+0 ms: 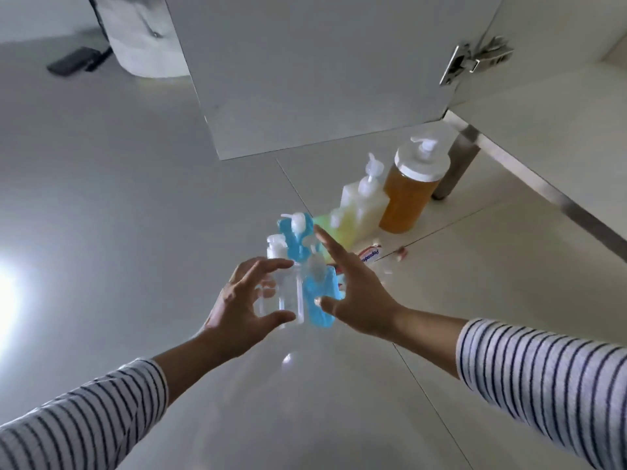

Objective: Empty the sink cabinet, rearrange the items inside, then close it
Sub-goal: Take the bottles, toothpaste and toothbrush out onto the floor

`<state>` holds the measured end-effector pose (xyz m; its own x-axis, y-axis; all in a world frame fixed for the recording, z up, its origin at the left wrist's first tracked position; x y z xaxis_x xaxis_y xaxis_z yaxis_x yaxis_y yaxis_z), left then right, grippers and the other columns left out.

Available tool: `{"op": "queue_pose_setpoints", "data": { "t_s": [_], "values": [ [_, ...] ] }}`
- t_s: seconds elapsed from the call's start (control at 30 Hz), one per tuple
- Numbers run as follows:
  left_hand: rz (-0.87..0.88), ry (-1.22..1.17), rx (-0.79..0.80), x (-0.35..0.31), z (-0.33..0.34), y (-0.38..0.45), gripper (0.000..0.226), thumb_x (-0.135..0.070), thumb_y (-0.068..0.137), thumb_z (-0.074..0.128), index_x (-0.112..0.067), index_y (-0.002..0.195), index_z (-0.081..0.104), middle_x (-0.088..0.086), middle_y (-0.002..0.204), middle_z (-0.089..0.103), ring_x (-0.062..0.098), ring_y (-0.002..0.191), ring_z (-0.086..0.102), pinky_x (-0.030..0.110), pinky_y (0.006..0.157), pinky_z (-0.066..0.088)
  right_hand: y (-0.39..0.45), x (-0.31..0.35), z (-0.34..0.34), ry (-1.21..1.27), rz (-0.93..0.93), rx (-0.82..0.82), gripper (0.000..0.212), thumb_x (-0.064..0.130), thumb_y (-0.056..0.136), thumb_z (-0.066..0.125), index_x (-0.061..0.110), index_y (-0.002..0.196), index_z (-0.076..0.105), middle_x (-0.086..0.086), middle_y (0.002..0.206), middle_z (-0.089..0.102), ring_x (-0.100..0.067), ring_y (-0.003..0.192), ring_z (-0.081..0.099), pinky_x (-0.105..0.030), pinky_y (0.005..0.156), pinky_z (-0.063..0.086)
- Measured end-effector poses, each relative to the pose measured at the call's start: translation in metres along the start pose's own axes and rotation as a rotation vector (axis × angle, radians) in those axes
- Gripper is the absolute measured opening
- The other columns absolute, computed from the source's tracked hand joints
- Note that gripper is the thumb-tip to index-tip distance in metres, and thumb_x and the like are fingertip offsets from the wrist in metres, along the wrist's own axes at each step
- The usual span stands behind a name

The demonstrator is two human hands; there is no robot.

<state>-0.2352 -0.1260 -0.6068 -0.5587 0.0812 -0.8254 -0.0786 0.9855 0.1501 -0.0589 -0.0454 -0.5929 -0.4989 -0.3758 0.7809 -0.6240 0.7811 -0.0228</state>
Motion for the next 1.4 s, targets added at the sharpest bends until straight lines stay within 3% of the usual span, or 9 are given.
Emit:
{"op": "queue_pose_setpoints", "data": {
  "t_s": [0.1, 0.4, 0.57, 0.63, 0.77, 0.87, 0.93, 1.17, 1.4],
  "values": [
    [-0.042, 0.024, -0.061, 0.017, 0.001, -0.003, 0.063, -0.022, 0.068, 0.081, -0.047, 0.115, 0.050, -0.023, 0.110, 0.048, 0.009, 0.094, 0.058, 0.036, 0.088, 0.054, 0.005, -0.004, 0.017, -0.021, 0.033, 0.011, 0.092, 0.016, 0.081, 0.068, 0.049, 0.142, 0.007, -0.004, 0.138, 0.042, -0.016, 0.113, 0.044, -0.022, 0.096, 0.033],
    [-0.140, 0.004, -0.204, 0.055, 0.004, 0.004, 0.068, -0.013, 0.073, 0.078, -0.043, 0.120, 0.039, -0.002, 0.117, 0.058, 0.021, 0.099, 0.061, 0.043, 0.088, 0.053, 0.020, -0.018, 0.056, -0.015, 0.035, -0.070, 0.081, 0.015, 0.079, 0.068, 0.046, 0.135, 0.019, -0.005, 0.125, 0.047, -0.015, 0.105, 0.047, -0.026, 0.093, 0.046],
    [-0.157, 0.003, -0.236, 0.068, 0.002, 0.015, 0.071, -0.010, 0.071, 0.078, -0.044, 0.118, 0.038, -0.011, 0.115, 0.054, 0.022, 0.104, 0.057, 0.046, 0.087, 0.053, 0.034, -0.021, 0.068, 0.003, -0.021, -0.133, 0.080, 0.015, 0.082, 0.067, 0.052, 0.134, 0.019, -0.005, 0.128, 0.041, -0.003, 0.103, 0.043, 0.001, 0.083, 0.033],
    [-0.168, 0.000, -0.252, 0.074, 0.002, 0.020, 0.071, -0.009, 0.070, 0.078, -0.045, 0.117, 0.038, -0.012, 0.115, 0.053, 0.021, 0.104, 0.056, 0.045, 0.087, 0.052, 0.041, -0.020, 0.071, 0.029, -0.050, -0.158, 0.081, 0.008, 0.081, 0.069, 0.047, 0.137, 0.025, -0.006, 0.128, 0.041, 0.003, 0.104, 0.038, 0.004, 0.084, 0.032],
    [-0.225, -0.049, -0.306, 0.081, 0.003, 0.027, 0.076, -0.006, 0.070, 0.078, -0.043, 0.120, 0.036, -0.005, 0.122, 0.054, 0.017, 0.108, 0.055, 0.042, 0.092, 0.050, 0.054, -0.020, 0.069, -0.005, -0.137, -0.184, 0.078, -0.002, 0.076, 0.070, 0.028, 0.139, 0.036, -0.010, 0.123, 0.047, 0.007, 0.103, 0.035, -0.009, 0.091, 0.032],
    [-0.203, -0.050, -0.310, 0.083, 0.002, 0.028, 0.093, -0.006, 0.070, 0.078, -0.052, 0.132, 0.027, -0.010, 0.128, 0.047, 0.018, 0.114, 0.053, 0.041, 0.094, 0.050, 0.058, -0.021, 0.069, -0.027, -0.166, -0.176, 0.080, -0.002, 0.076, 0.070, 0.035, 0.135, 0.029, -0.008, 0.125, 0.046, 0.003, 0.107, 0.036, -0.015, 0.093, 0.035],
    [-0.176, -0.027, -0.296, 0.084, 0.002, 0.026, 0.091, -0.007, 0.071, 0.078, -0.049, 0.134, 0.028, -0.018, 0.124, 0.041, 0.016, 0.116, 0.049, 0.042, 0.094, 0.050, 0.058, -0.023, 0.070, -0.033, -0.178, -0.176, 0.081, -0.001, 0.077, 0.069, 0.037, 0.134, 0.026, -0.010, 0.127, 0.046, 0.003, 0.109, 0.036, -0.013, 0.094, 0.034],
    [-0.140, -0.003, -0.266, 0.086, 0.003, 0.027, 0.088, -0.006, 0.072, 0.077, -0.041, 0.135, 0.027, -0.011, 0.126, 0.037, 0.015, 0.119, 0.043, 0.041, 0.098, 0.046, 0.057, -0.025, 0.072, -0.031, -0.203, -0.192, 0.083, -0.004, 0.076, 0.069, 0.033, 0.136, 0.025, -0.014, 0.126, 0.045, 0.006, 0.109, 0.033, -0.010, 0.097, 0.028],
    [-0.089, 0.104, -0.254, 0.083, -0.005, 0.024, 0.093, -0.016, 0.070, 0.080, -0.037, 0.140, 0.023, -0.007, 0.133, 0.039, 0.014, 0.122, 0.041, 0.036, 0.099, 0.043, 0.053, -0.027, 0.068, -0.047, -0.181, -0.162, 0.083, 0.002, 0.081, 0.066, 0.035, 0.142, 0.020, -0.012, 0.130, 0.042, 0.001, 0.115, 0.034, -0.014, 0.099, 0.033]
  ]
}}
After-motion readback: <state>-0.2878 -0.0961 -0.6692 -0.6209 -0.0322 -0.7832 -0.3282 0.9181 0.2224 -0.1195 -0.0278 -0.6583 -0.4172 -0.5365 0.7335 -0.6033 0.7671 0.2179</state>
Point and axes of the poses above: each hand's wrist, its own y-axis towards the middle knuckle, its own z-axis out of the palm, x = y × z, the point moved 2 cm from there along y, towards the middle knuckle
